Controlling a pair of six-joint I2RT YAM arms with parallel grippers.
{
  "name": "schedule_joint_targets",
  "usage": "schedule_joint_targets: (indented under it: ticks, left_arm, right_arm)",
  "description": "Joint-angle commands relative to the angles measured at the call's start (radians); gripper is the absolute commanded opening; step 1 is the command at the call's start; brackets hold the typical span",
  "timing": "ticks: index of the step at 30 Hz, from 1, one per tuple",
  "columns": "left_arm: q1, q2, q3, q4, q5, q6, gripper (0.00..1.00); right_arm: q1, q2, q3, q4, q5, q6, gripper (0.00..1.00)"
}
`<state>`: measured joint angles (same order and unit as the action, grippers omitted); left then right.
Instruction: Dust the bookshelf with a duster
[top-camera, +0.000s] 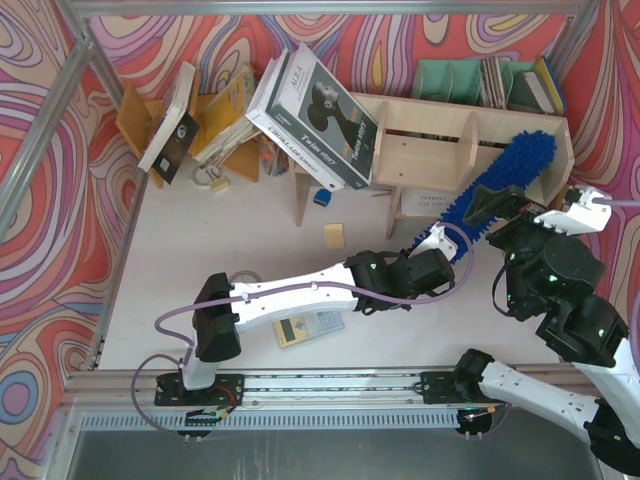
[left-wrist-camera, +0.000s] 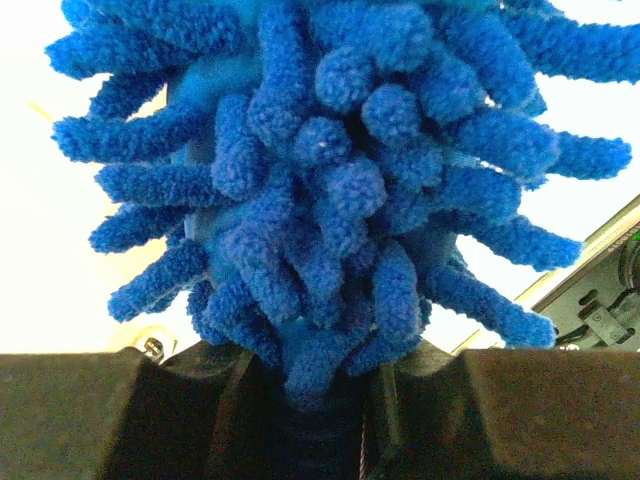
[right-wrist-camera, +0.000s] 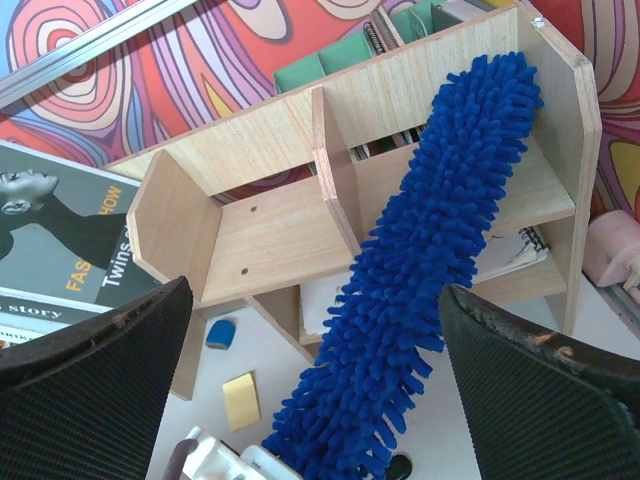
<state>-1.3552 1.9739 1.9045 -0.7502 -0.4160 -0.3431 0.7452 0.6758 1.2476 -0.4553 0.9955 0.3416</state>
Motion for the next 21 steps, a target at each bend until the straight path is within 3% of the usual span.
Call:
schedule_joint_targets:
  ticks: [1,7,21]
  left_arm:
    - [-0.023,-0.017,-0.009,-0.028,-0.061,-0.051,0.0]
    - [-0.031,-0.046,-0.034,-0.099,-0.037,-0.118,0.0]
    - [-0.063,-0.021,0.129,-0.352,-0.126,-0.255,0.0]
  right_arm:
    - [0.0,-0.009,-0.005,0.007,0.029,0.007,0.99]
    - [0.0,-0.008,-0.014,0.017,0.023,0.007,0.99]
    - [0.0,-0.038,-0.034,0.015,0.02,0.021,0.99]
